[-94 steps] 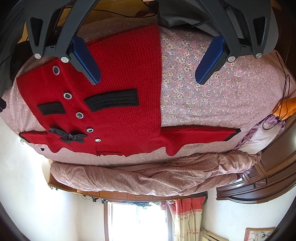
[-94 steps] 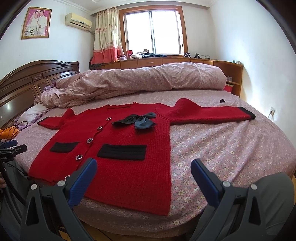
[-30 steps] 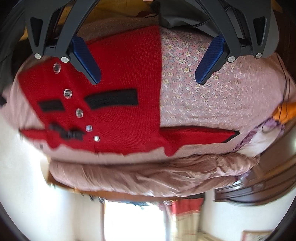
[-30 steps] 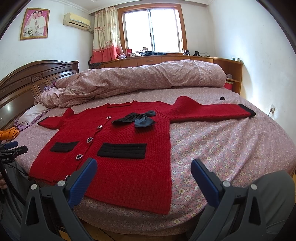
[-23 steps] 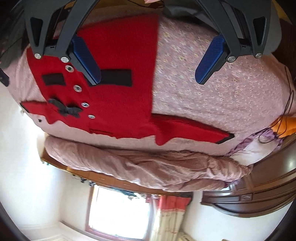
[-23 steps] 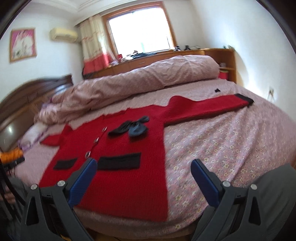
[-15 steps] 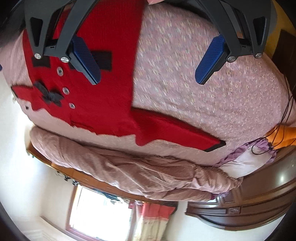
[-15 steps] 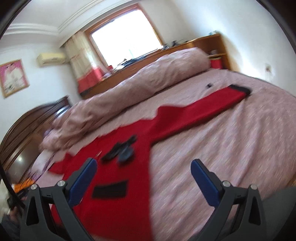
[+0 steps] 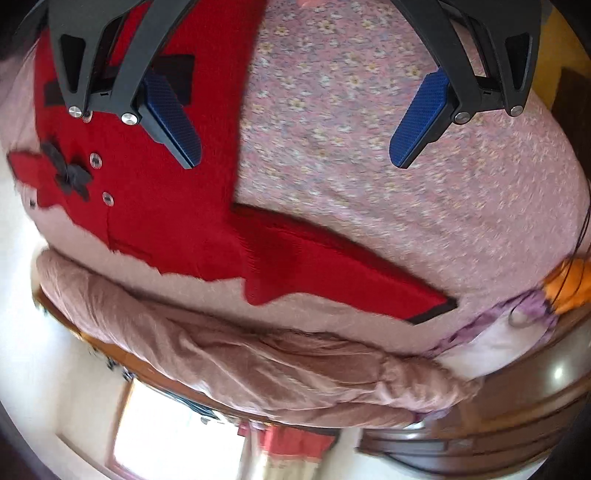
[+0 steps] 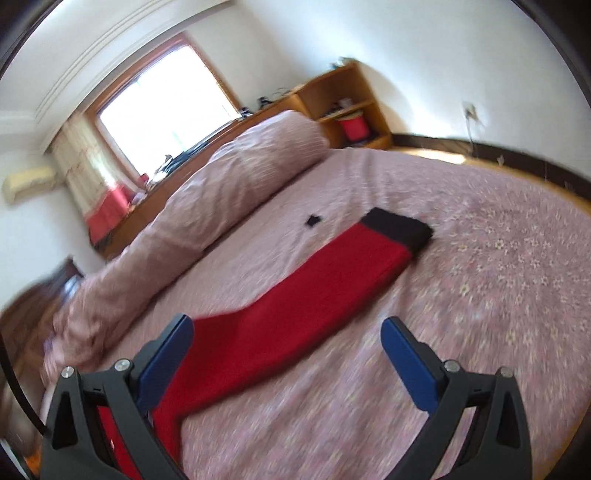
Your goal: Fold small clothes
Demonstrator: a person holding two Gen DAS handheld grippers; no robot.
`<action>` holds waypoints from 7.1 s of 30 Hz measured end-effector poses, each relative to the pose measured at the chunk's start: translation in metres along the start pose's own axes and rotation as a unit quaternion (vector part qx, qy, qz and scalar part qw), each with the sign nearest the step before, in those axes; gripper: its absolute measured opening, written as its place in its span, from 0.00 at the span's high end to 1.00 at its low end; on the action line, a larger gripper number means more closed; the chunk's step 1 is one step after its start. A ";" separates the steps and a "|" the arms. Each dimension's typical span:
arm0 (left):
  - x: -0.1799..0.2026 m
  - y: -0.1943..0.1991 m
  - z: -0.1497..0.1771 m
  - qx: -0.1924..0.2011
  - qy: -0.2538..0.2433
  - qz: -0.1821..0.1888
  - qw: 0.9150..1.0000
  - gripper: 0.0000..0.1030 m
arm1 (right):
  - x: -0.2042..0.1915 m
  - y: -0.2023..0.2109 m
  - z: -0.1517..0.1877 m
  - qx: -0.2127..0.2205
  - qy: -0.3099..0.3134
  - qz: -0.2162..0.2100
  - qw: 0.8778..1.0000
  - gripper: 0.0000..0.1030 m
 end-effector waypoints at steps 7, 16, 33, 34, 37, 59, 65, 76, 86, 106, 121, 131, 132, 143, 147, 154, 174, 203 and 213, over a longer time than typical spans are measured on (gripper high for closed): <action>0.106 -0.012 -0.004 0.020 -0.076 0.036 0.996 0.04 | 0.076 -0.034 -0.017 -0.022 -0.190 -0.067 0.979 0.00; 0.405 -0.047 0.003 0.015 -0.148 0.209 0.966 0.04 | 0.100 -0.062 -0.034 -0.015 -0.214 -0.081 0.973 0.00; 0.629 -0.094 0.097 -0.044 -0.241 0.216 0.945 0.05 | 0.099 -0.116 -0.053 -0.049 -0.077 -0.044 0.995 0.01; 0.628 -0.096 0.095 -0.050 -0.239 0.215 0.946 0.05 | 0.098 -0.119 -0.053 -0.050 -0.070 -0.035 0.996 0.01; 0.624 -0.090 0.101 -0.063 -0.281 0.202 0.936 0.13 | 0.101 -0.115 -0.057 -0.049 -0.105 -0.039 0.993 0.09; 0.626 -0.062 0.086 0.025 -0.342 0.217 0.914 0.95 | 0.073 -0.099 -0.075 -0.035 -0.211 -0.155 0.965 0.91; 0.585 -0.037 0.036 0.040 -0.247 0.256 0.934 0.94 | -0.033 -0.047 -0.102 0.024 -0.078 -0.211 0.974 0.91; 0.394 -0.014 -0.042 0.013 -0.102 0.286 0.953 0.76 | -0.281 -0.052 -0.049 -0.038 0.067 -0.357 0.931 0.91; 0.106 -0.052 -0.075 -0.031 -0.009 0.160 0.987 0.54 | -0.438 -0.173 0.263 -0.272 0.306 -0.266 0.873 0.91; 0.077 -0.115 -0.072 -0.063 0.020 0.105 0.992 0.54 | -0.463 -0.196 0.342 -0.281 0.374 -0.202 0.860 0.73; 0.134 -0.117 -0.054 -0.119 -0.011 0.192 0.974 0.48 | -0.307 -0.085 0.215 -0.149 0.355 -0.104 0.917 0.26; 0.123 -0.141 -0.045 -0.133 0.083 0.202 0.967 0.43 | -0.181 -0.093 0.173 -0.136 0.321 0.023 0.937 0.20; 0.123 -0.141 -0.045 -0.129 0.081 0.196 0.969 0.47 | -0.177 -0.098 0.175 -0.142 0.314 0.029 0.938 0.20; 0.113 -0.114 -0.058 -0.077 0.068 0.189 0.977 0.94 | -0.178 -0.133 0.169 -0.140 0.305 0.053 0.940 0.19; 0.115 -0.115 -0.055 -0.086 0.054 0.174 0.980 0.95 | -0.177 -0.130 0.166 -0.132 0.299 0.058 0.943 0.19; 0.107 -0.133 -0.038 -0.118 0.077 0.162 0.977 0.92 | -0.162 -0.126 0.166 -0.144 0.281 0.075 0.946 0.14; -0.028 -0.064 -0.082 -0.016 0.122 0.049 0.991 0.72 | -0.423 -0.059 0.216 -0.092 0.384 -0.132 0.909 0.14; -0.327 -0.055 -0.025 -0.008 0.456 0.018 0.890 0.68 | -0.787 -0.168 0.664 -0.118 0.712 -0.156 0.674 0.92; -0.315 -0.062 -0.034 -0.013 0.453 -0.004 0.891 0.68 | -0.788 -0.101 0.563 -0.055 0.614 -0.224 0.755 0.92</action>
Point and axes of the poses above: each gripper's, at about its wrist camera, not at the fingertips, and y roughly against the way its jaws point, x to its right, z to its underside, the point moved 5 cm from there along -y, roughly the way its jaws point, and after that the axes turned 1 degree about x, right-handed, at the moved point
